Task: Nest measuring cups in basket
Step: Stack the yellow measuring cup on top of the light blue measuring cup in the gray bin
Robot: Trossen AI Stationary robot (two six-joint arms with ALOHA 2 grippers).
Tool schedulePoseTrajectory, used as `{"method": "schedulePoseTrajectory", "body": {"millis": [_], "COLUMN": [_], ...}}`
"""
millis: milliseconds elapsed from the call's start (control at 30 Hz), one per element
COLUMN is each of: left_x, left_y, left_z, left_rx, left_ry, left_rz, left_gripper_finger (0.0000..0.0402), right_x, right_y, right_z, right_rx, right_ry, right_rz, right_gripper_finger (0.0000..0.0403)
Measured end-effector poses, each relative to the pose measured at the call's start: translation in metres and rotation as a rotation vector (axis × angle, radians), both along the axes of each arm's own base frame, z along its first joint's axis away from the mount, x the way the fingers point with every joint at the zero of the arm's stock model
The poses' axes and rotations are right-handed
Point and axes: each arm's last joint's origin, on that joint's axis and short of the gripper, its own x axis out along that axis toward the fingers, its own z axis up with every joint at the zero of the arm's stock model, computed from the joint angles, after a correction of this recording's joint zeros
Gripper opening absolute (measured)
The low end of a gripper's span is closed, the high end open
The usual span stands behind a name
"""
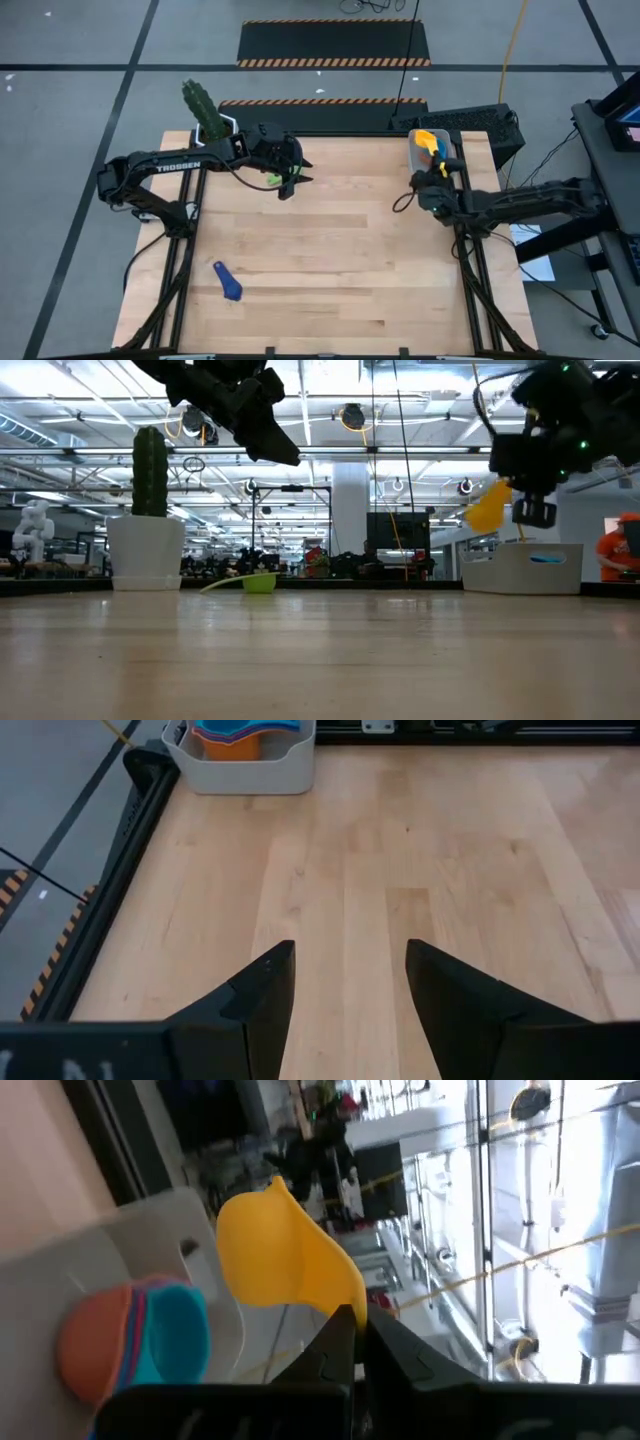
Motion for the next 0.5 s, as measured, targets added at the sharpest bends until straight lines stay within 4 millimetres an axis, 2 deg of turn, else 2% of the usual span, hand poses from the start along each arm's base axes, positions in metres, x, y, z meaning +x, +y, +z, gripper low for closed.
{"method": "schedulePoseTrajectory", "body": {"millis": [500], "left_x": [0.0], "left_y": [0.0], "left_z": [0.0], "left_rx": [0.01], "left_ry": [0.0], "left_rz": [-0.007], "left_gripper_finger": [0.0196], "right_x": [-0.012], "right_y": [-0.029], "right_z": [-0.009], "right_rx": [0.108], "right_ry": [0.117], "right_rz": [-0.094], "right_gripper_finger": [0.0003]}}
